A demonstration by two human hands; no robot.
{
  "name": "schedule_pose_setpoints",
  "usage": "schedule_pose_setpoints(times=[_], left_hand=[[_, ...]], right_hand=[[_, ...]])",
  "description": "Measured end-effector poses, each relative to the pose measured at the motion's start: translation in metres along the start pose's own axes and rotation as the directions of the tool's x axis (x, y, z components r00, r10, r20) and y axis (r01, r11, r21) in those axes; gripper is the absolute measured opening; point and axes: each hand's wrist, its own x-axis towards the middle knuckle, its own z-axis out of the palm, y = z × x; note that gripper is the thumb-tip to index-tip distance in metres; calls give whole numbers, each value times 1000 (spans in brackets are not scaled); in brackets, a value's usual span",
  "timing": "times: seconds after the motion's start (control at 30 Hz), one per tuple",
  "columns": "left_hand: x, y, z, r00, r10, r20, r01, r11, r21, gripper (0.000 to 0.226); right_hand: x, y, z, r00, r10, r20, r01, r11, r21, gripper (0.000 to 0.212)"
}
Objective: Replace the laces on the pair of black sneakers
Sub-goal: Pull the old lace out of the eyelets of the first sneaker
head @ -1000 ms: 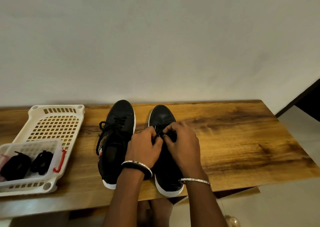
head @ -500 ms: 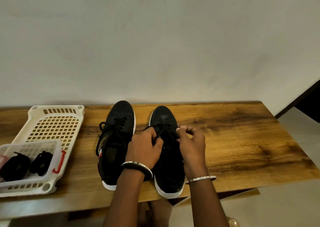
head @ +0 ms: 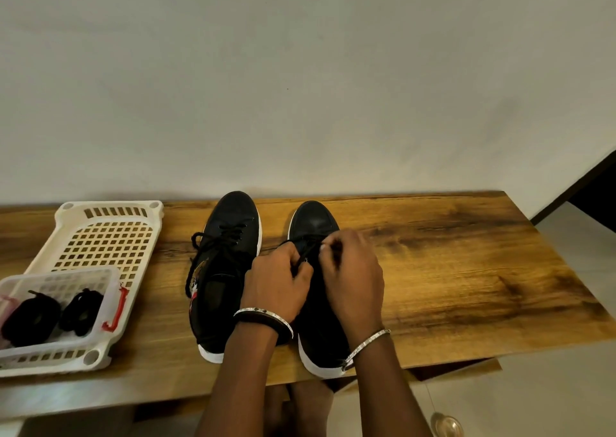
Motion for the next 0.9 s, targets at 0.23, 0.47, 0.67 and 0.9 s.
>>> schedule_pose_setpoints(times=[0.23,0.47,0.67,0.9], left_hand=[[0,0,0,1000,-16,10,16,1000,-9,19],[-1,3,-4,1000,-10,26,10,1000,6,19],[-1,3,-4,1000,-12,27,12,1000,29,17],[-3,6,-1,1000,-19,11,19,1000,8,18]], right_hand=[[5,17,-4,709,684,171,-632,509,585,1],[6,0,-11,982,81,171,-96,992,80,18],[1,-5,-6,987,-30,160,52,989,-136,3],[3,8,-6,932,361,-24,-326,868,375,8]])
